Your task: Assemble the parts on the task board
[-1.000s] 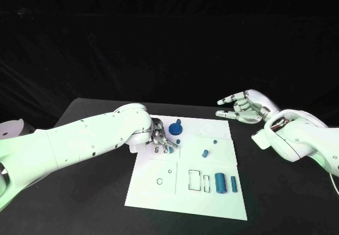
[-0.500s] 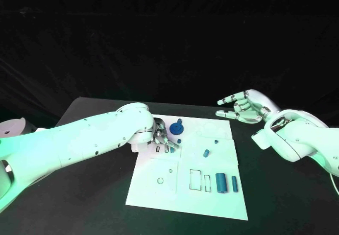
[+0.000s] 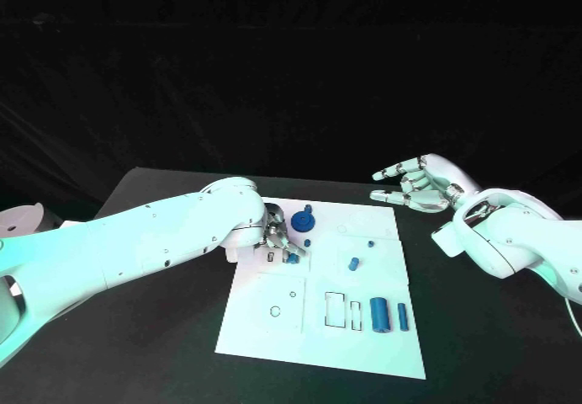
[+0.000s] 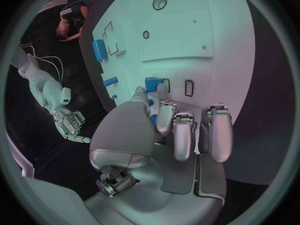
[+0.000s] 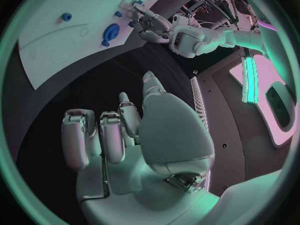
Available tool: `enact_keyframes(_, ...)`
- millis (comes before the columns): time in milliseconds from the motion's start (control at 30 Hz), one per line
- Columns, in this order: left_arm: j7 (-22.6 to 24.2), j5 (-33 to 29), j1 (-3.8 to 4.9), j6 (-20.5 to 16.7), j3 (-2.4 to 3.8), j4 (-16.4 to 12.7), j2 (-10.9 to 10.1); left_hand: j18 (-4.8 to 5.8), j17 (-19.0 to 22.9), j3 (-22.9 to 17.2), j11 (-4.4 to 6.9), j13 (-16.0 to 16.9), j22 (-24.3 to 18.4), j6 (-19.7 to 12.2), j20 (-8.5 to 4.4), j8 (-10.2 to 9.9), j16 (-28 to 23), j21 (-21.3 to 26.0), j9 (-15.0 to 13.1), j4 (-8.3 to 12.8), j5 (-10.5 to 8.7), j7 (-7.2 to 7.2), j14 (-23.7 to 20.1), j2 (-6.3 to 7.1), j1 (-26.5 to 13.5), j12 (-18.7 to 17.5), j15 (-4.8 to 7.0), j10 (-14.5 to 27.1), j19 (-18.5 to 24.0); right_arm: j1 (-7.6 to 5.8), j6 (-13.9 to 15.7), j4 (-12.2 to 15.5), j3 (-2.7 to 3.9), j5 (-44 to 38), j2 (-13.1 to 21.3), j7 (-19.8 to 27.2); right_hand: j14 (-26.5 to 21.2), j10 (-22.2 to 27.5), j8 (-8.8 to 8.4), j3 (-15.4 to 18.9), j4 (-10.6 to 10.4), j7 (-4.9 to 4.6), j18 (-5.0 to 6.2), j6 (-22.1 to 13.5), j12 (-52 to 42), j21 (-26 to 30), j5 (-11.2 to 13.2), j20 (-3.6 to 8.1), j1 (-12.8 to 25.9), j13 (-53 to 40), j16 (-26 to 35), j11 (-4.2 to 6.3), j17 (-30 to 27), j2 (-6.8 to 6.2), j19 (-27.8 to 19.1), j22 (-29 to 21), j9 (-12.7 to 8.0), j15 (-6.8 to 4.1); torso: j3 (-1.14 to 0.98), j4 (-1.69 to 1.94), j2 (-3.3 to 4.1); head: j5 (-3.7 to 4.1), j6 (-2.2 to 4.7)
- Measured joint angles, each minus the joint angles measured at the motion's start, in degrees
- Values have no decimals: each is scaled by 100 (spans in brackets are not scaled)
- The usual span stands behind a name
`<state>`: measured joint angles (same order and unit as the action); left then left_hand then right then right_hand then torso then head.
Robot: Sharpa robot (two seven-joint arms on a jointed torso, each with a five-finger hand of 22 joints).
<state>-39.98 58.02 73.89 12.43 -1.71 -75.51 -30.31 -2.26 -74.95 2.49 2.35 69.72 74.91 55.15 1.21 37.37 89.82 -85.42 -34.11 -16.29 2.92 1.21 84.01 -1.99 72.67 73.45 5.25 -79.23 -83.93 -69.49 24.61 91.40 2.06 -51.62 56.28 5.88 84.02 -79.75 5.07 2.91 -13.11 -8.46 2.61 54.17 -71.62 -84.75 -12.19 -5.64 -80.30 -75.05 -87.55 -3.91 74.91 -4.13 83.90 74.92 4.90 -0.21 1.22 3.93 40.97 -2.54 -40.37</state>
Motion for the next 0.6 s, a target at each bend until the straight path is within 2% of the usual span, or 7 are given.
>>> enact_keyframes(300,0,-2,0,1,0,-4,-1,0,1,-285,2,0,0,0,0,0,0,0,-50,-2,0,0,7,81,138,0,7,-2,0,0,0,-5,-1,-2,-5,2,0,0,0,0,0,0,0,0,0,0,0,0,0,-2,0,0,0,0,0,0,-1,0,-2,-1,1,-1,1)
enact_keyframes(600,0,-2,-1,7,-1,-6,-8,0,1,-753,6,3,0,-41,-21,-62,0,0,-86,9,0,1,7,174,330,0,6,-6,-21,0,0,-6,-2,-3,-9,2,0,0,0,0,0,0,0,0,0,0,-24,0,0,-2,0,0,-1,-1,0,-1,-1,0,2,1,1,-5,-9)
